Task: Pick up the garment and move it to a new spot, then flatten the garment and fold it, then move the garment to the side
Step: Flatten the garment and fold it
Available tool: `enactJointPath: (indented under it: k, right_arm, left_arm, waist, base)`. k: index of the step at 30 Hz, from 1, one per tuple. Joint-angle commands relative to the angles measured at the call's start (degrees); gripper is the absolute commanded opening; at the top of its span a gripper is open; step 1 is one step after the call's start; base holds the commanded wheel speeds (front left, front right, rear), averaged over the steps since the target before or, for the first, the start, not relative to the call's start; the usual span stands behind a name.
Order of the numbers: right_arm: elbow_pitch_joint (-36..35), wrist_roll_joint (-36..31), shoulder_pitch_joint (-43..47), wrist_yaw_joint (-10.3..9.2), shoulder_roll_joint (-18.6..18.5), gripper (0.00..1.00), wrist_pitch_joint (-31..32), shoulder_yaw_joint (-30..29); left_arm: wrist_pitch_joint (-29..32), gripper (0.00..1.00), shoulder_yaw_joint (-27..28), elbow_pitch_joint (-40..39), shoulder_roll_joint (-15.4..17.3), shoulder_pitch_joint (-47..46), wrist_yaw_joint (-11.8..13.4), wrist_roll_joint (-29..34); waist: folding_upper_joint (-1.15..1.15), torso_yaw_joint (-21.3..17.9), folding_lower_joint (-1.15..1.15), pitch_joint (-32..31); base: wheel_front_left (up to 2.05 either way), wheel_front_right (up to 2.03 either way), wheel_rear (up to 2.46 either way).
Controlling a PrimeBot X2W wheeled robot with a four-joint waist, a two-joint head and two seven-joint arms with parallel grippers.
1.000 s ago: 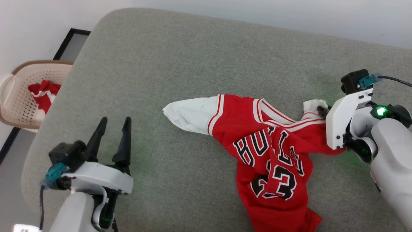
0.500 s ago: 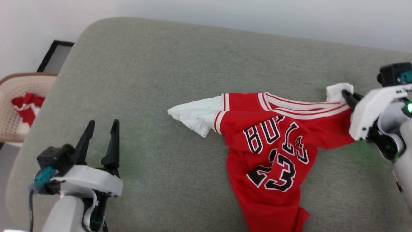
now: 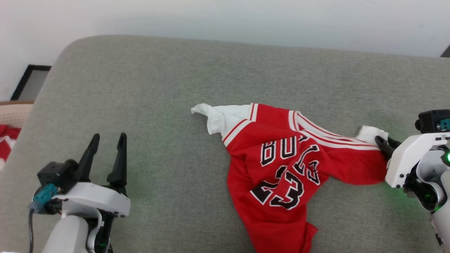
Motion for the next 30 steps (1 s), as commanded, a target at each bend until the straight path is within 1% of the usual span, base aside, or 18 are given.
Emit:
enactJointPath:
  k: [1, 3, 7, 11, 14, 19, 22, 27, 30]
  right_arm:
    - [-0.2, -1.0, 0.4, -0.09, 0.0, 1.00, -0.5, -0.4]
    - [-0.8, -0.8, 0.1, -0.09, 0.7, 1.00, -0.8, -1.0]
    - [-3.7, -1.6, 0.5, -0.09, -0.1, 1.00, -1.8, -2.9]
    - [-8.7, -3.0, 2.9, -0.09, -1.1, 1.00, -5.0, -6.2]
    - [-12.5, -4.7, 5.6, -0.09, -0.9, 1.00, -8.2, -10.1]
    - [-19.2, -8.9, 12.2, -0.09, 1.9, 1.00, -12.7, -17.0]
    - [-23.2, -10.9, 16.5, -0.09, 3.9, 1.00, -14.7, -19.5]
    - [-28.2, -13.7, 21.9, -0.09, 7.3, 1.00, -15.7, -22.0]
    - [-30.6, -14.8, 23.7, -0.09, 9.1, 1.00, -15.2, -22.5]
  left_arm:
    - [0.0, 1.00, -0.1, 0.2, 0.3, -0.3, -0.1, 0.7]
    - [0.0, 1.00, -0.3, 0.4, 0.5, -0.4, -0.1, 0.4]
    - [0.3, 1.00, -0.7, 0.3, 1.5, -0.8, -0.1, 0.2]
    - [1.3, 1.00, -1.3, -0.3, 2.6, -1.1, -0.2, -0.1]
    - [2.3, 1.00, -1.7, -0.8, 3.4, -1.1, -0.2, -0.6]
    - [3.9, 1.00, -2.1, -2.0, 4.9, -1.0, -0.2, -1.2]
    - [5.1, 1.00, -2.5, -2.8, 5.7, -0.7, -0.2, -1.8]
    - [7.9, 1.00, -3.8, -3.8, 7.1, -1.1, -0.2, -3.1]
    - [11.0, 1.00, -5.8, -4.3, 8.4, -2.8, -0.2, -4.6]
  waist:
    - [0.00, -0.8, 0.00, -0.3]
    - [0.00, -1.3, 0.00, -0.4]
    - [0.00, -2.5, 0.00, -0.8]
    - [0.00, -3.6, 0.00, -1.3]
    - [0.00, -4.6, 0.00, -1.9]
    - [0.00, -6.4, 0.00, -3.3]
    - [0.00, -7.4, 0.00, -3.9]
    - [0.00, -8.9, 0.00, -4.6]
    - [0.00, -9.6, 0.00, -4.7]
  base:
    - [0.00, 0.00, 0.00]
    - [0.00, 0.00, 0.00]
    - [0.00, 0.00, 0.00]
    - [0.00, 0.00, 0.00]
    - [0.00, 0.00, 0.00]
    - [0.00, 0.00, 0.00]
    - [0.00, 0.00, 0.00]
    - [0.00, 0.00, 0.00]
    - [0.00, 0.00, 0.00]
